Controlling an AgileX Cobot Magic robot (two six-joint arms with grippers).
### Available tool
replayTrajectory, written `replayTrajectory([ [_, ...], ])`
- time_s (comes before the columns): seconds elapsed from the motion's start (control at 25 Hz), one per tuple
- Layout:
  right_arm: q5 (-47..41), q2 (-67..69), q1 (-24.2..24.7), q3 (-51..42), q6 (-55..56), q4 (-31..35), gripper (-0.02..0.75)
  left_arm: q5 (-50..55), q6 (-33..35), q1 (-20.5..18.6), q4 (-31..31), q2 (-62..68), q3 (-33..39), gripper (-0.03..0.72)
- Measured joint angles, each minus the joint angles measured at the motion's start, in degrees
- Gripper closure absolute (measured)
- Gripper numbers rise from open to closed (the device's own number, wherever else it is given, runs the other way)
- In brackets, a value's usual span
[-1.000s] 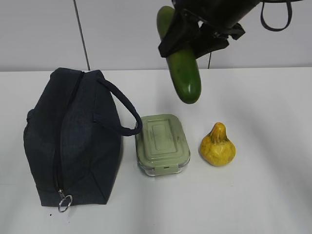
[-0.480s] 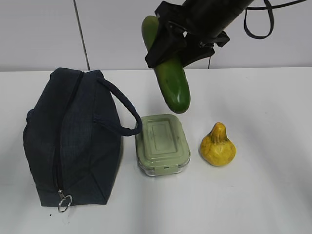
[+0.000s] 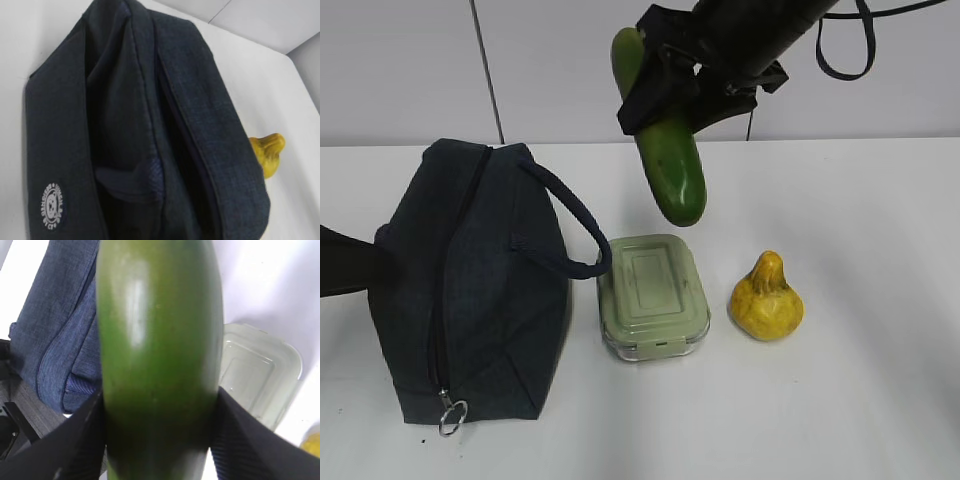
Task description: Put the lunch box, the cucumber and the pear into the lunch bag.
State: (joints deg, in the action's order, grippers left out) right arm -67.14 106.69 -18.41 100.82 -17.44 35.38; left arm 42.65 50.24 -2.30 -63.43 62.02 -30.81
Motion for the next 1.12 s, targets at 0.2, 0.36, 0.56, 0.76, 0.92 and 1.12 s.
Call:
replayTrajectory([
  [0.2,0.2,1.8,0.0,0.0,0.0,2.7,0.312,0.0,1.3,0.0,-0.7,5.2,0.0,0.512],
  [0.36,0.5,3.5,0.0,0.0,-2.5,6.6,0.312,-0.2,1.4,0.0,-1.1,7.7,0.0,0.680],
  [0.56,0.7,4.1,0.0,0.0,-6.6,7.9,0.312,-1.4,1.5,0.0,-2.6,8.7,0.0,0.700],
  [0.76,-0.4,4.1,0.0,0.0,-11.3,16.0,0.312,-1.2,1.5,0.0,-5.1,8.7,0.0,0.701],
  [0.92,-0.1,4.1,-2.4,0.0,-15.6,28.2,0.312,-1.5,2.6,0.0,-8.9,8.7,0.0,0.701],
  [1.12,6.1,4.8,-8.6,0.0,-17.9,33.6,0.312,-1.7,5.0,0.0,-11.2,8.7,0.0,0.701],
])
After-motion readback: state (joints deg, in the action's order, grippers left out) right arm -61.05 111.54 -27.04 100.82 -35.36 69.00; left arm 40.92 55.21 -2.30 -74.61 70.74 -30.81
